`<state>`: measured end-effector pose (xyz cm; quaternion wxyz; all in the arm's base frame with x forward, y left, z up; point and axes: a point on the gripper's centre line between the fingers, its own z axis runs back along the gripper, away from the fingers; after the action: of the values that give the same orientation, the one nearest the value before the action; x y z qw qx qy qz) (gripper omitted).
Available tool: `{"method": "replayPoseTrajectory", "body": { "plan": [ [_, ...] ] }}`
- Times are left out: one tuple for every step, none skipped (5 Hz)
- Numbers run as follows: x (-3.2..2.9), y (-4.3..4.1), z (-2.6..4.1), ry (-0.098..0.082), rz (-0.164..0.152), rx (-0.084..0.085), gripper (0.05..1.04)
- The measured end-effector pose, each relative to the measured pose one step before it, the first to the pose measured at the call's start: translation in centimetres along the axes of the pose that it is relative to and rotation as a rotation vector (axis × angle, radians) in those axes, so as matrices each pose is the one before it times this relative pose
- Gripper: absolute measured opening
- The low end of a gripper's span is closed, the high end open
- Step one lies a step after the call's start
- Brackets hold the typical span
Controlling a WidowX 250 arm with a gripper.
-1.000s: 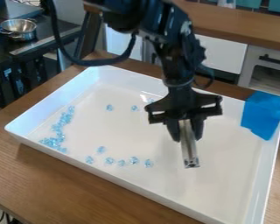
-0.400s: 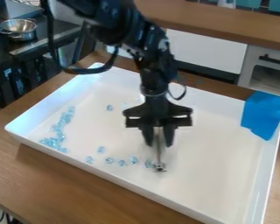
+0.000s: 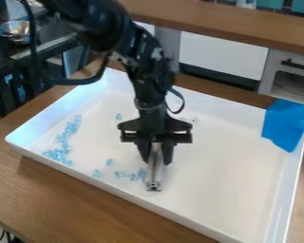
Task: Sweep into pile
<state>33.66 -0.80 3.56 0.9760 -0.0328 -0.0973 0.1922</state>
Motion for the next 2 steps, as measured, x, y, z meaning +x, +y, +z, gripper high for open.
{"method": "replayPoseTrajectory", "body": {
  "plan": [
    [-0.282, 1.864, 0.206, 0.0062, -0.0294, 0.0100, 0.381],
    [-0.287, 1.008, -0.050, -0.0339, -0.0487, 0.0174, 0.381]
  ]
}}
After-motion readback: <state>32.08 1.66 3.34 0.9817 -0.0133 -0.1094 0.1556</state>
